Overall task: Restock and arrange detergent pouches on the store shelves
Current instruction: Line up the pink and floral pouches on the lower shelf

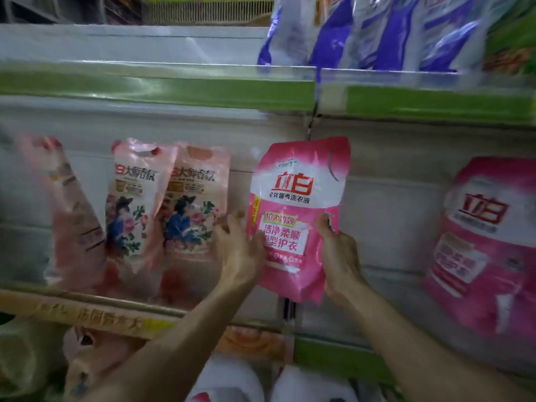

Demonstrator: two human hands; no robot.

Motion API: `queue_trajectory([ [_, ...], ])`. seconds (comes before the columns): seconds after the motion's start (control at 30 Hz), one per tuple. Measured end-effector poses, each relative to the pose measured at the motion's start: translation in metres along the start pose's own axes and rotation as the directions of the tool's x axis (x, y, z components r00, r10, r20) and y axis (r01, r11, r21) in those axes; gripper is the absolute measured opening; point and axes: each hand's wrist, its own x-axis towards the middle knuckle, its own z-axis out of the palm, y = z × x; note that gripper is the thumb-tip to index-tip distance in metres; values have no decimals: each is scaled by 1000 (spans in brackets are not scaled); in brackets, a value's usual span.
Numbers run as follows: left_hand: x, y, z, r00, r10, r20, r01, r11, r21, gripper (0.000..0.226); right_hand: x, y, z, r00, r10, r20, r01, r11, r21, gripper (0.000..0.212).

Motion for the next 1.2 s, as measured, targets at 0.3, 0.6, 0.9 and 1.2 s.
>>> queue_trajectory([
  [0.3,-56,83,122,852,80,517,214,849,-483,45,-8,-22,-105,872,-379,-311,319,920,-226,37],
  [0.6,-78,115,185,752,252,609,329,656,-679,48,-1,-15,-146,895,-349,-278,301,932,-201,31],
  [0.9,-69,109,208,724,306,618,276,693,-666,50,10,-12,-167,913,-321,-250,238,920,-311,28],
  [1.2,-53,99,140,893,99,440,127,881,-455,59,-10,-76,-153,649,-697,-306,622,717,-314,24],
])
